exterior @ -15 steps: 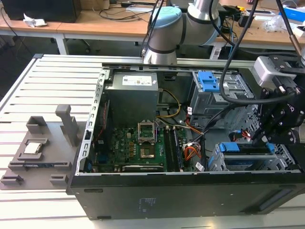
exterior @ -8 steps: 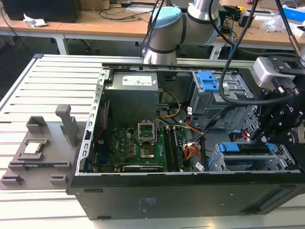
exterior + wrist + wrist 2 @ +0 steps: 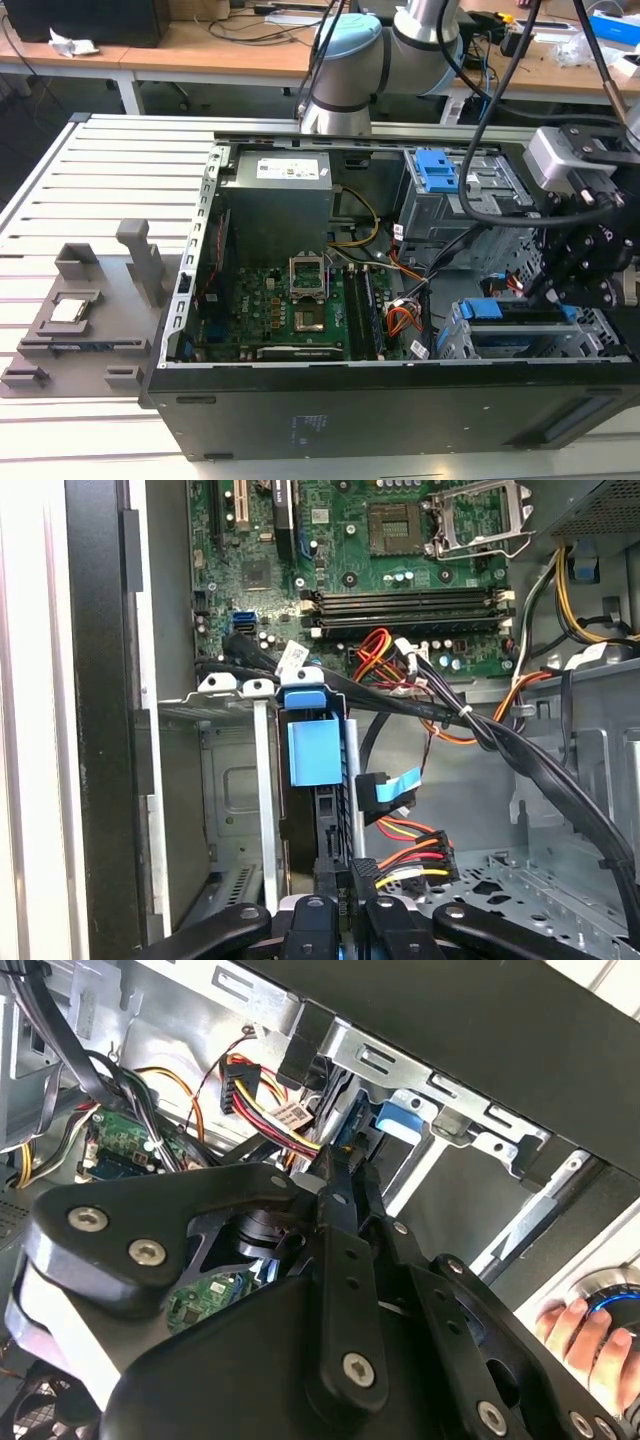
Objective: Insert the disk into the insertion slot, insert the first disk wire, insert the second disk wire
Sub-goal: 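Insert the first disk wire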
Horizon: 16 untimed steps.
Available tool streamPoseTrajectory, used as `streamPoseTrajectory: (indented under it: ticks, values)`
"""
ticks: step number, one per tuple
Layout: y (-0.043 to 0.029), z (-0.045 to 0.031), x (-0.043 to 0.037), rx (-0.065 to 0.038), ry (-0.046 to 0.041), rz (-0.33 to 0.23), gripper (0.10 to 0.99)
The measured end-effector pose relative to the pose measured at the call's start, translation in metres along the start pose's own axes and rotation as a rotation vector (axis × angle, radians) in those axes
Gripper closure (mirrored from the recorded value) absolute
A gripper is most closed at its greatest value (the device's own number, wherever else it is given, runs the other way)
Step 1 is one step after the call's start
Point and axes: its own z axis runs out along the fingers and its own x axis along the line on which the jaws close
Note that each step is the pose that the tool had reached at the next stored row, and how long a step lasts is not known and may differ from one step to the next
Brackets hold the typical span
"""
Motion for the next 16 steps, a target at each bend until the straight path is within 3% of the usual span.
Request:
streamPoseTrajectory:
  ticks: [5, 6, 10, 13, 14, 16]
  values:
    - [0.0001, 0.0011, 0.0002, 0.000, -0.0021, 0.000, 0.902]
    - [0.0001, 0.0001, 0.0002, 0.000, -0.0006, 0.000, 0.839]
    - [0.0013, -0.0256, -0.0013, 0.000, -0.0009, 0.000, 0.839]
    - [0.0018, -0.0318, -0.0032, 0.000, -0.0009, 0.000, 0.918]
    - [0.0019, -0.0342, -0.0038, 0.000, -0.0007, 0.000, 0.980]
    - [0.0021, -0.0374, -0.0041, 0.000, -0.0011, 0.000, 0.980]
